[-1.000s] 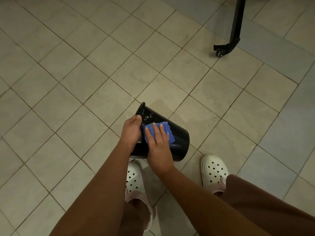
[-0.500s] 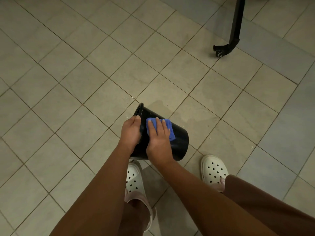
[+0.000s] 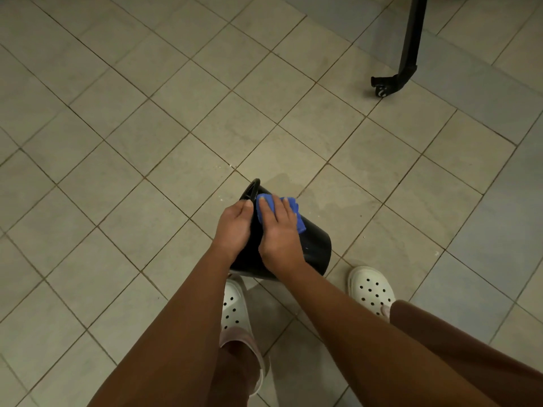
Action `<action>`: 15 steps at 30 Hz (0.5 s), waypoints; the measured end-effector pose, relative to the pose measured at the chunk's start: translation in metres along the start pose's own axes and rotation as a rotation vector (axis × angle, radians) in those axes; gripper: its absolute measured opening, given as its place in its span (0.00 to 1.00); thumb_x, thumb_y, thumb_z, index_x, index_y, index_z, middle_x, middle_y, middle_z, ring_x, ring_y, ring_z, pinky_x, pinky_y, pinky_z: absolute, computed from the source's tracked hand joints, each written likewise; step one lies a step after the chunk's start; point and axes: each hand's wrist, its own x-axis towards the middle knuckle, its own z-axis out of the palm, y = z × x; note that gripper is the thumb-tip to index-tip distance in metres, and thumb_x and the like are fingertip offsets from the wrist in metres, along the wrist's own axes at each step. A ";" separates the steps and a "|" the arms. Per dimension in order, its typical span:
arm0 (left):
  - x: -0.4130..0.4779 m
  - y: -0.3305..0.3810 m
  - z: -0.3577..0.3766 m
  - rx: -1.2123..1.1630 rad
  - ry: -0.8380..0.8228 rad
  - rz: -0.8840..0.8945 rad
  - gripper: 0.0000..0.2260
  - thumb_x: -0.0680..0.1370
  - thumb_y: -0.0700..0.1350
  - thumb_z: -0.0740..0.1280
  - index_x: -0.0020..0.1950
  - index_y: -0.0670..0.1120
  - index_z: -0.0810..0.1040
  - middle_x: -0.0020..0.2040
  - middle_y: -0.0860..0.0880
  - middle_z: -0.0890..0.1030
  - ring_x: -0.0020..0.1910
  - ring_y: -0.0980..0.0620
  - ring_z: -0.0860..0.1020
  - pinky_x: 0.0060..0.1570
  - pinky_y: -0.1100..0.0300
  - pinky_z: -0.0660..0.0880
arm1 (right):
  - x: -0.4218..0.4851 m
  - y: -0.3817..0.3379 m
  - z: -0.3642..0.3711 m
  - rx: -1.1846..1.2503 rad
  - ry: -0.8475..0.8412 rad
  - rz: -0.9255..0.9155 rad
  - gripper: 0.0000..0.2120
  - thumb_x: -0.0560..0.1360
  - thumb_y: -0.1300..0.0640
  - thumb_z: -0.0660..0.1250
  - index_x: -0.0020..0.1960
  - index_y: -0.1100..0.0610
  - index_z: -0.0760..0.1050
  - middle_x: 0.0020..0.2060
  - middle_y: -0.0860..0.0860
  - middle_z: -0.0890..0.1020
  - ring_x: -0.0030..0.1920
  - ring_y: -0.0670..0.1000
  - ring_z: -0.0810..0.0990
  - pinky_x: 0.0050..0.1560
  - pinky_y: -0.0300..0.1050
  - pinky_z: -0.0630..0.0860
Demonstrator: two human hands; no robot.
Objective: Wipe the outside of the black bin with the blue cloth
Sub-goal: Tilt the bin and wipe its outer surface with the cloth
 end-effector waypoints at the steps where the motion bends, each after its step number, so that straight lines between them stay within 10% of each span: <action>1: 0.000 -0.001 -0.002 0.004 -0.002 0.008 0.15 0.84 0.45 0.56 0.41 0.47 0.77 0.37 0.49 0.78 0.37 0.53 0.74 0.41 0.58 0.69 | 0.009 0.004 -0.002 -0.010 -0.015 -0.003 0.32 0.72 0.67 0.60 0.75 0.57 0.57 0.72 0.58 0.60 0.73 0.59 0.54 0.73 0.57 0.51; 8: -0.001 -0.002 0.003 0.056 -0.017 0.015 0.15 0.84 0.48 0.55 0.50 0.42 0.78 0.46 0.40 0.80 0.45 0.47 0.77 0.44 0.56 0.72 | -0.002 0.017 -0.008 -0.067 0.042 0.281 0.32 0.73 0.65 0.61 0.75 0.57 0.54 0.72 0.58 0.59 0.73 0.59 0.54 0.73 0.56 0.55; 15: -0.001 0.001 -0.001 -0.021 -0.002 0.002 0.13 0.84 0.44 0.56 0.46 0.45 0.78 0.40 0.49 0.80 0.39 0.55 0.76 0.42 0.60 0.71 | 0.008 0.003 -0.004 -0.044 -0.041 0.007 0.33 0.73 0.66 0.60 0.76 0.57 0.52 0.74 0.59 0.56 0.75 0.59 0.48 0.73 0.59 0.48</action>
